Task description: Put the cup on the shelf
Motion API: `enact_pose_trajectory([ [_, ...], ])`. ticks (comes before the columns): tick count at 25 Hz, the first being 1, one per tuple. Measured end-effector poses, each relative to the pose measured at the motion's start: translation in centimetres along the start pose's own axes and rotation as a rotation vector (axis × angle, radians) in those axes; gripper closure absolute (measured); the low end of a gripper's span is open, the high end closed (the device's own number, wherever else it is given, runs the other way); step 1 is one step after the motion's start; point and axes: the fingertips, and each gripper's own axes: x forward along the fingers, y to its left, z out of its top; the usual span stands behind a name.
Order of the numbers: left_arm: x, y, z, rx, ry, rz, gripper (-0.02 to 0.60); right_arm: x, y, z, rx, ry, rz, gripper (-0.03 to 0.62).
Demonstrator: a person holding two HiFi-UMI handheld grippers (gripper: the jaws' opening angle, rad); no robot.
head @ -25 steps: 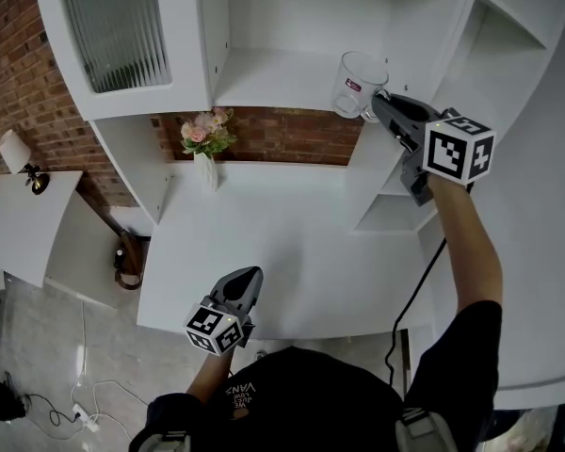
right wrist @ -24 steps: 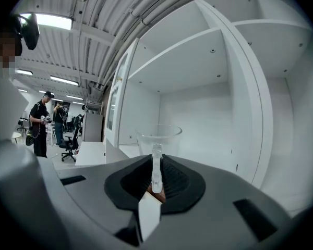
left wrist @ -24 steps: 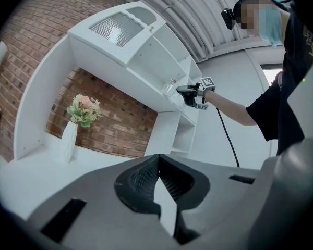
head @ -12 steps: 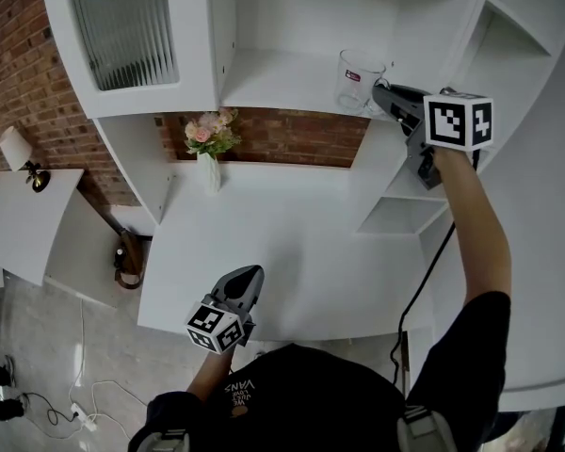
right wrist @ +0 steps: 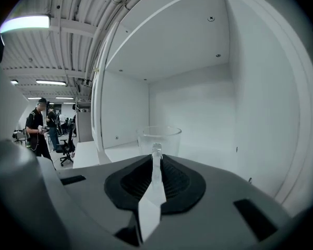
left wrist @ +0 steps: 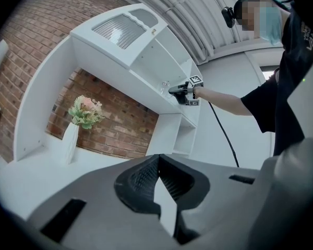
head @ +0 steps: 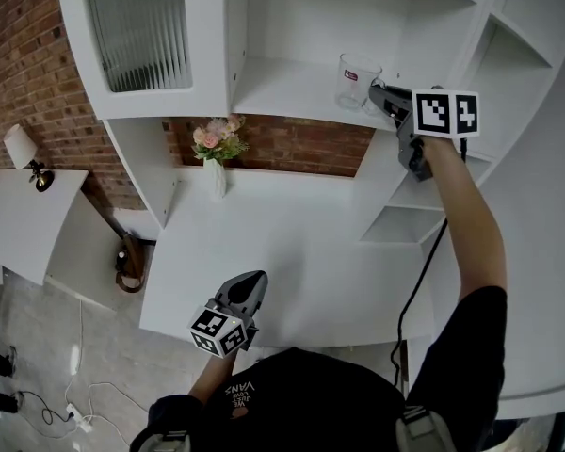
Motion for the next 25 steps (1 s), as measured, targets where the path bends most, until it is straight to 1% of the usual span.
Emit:
enact_pose_trajectory([
  [11,-1.8,1.7,-0.1,-0.017,-0.036,0.067,0.574,4.4,-1.6,1.1,-0.004,0.036,-0.071,0.557],
  [19,-3.3,2.5,-0.6,-0.034,-0.051,0.115,0.574,6.5,-2.5,1.4,0.009,0.057,-0.095,0.557],
  [25,-3.4,2.8,-0.3,-0.031,-0.062,0.138,0.574,7.6,-3.7,1.3,0.02,0.076,-0.119,0.556],
])
